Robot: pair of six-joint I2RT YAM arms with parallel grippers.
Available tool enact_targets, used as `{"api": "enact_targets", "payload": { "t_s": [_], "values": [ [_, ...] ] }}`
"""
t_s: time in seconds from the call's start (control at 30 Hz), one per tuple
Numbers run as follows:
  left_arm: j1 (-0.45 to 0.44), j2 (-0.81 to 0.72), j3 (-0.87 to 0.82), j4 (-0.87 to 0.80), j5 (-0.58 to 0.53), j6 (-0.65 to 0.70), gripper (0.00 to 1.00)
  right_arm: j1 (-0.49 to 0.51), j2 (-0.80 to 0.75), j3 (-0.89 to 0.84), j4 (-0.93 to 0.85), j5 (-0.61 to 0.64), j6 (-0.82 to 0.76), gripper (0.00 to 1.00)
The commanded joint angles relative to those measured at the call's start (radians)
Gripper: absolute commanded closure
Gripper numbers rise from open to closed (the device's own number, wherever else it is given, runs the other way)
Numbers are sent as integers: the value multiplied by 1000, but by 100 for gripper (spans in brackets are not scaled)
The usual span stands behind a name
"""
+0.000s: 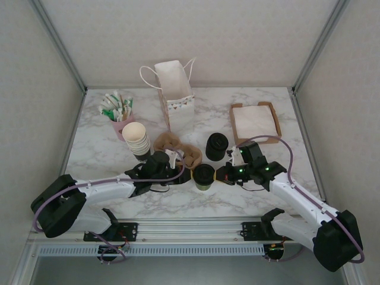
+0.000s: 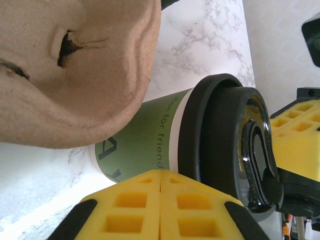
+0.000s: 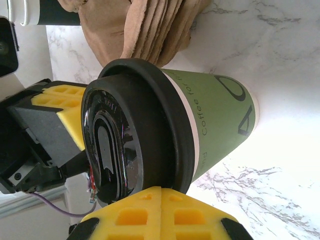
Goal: Pack the takeout coffee
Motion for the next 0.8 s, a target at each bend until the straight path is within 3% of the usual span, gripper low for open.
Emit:
{"api": "enact_targets", "payload": {
  "t_s": [0.0,0.5,0.77],
  "values": [
    [-9,-24,-19,46,9,-15,92,27,28,-10,-34,50,-15,97],
    [-11,-60,-37,27,-19,-18,93,60,24,43,-100,104,-26,96],
    [-2,-154,-29,-81,-89,-6,91,61,-26,147,-179,114,-48,84]
  ]
}}
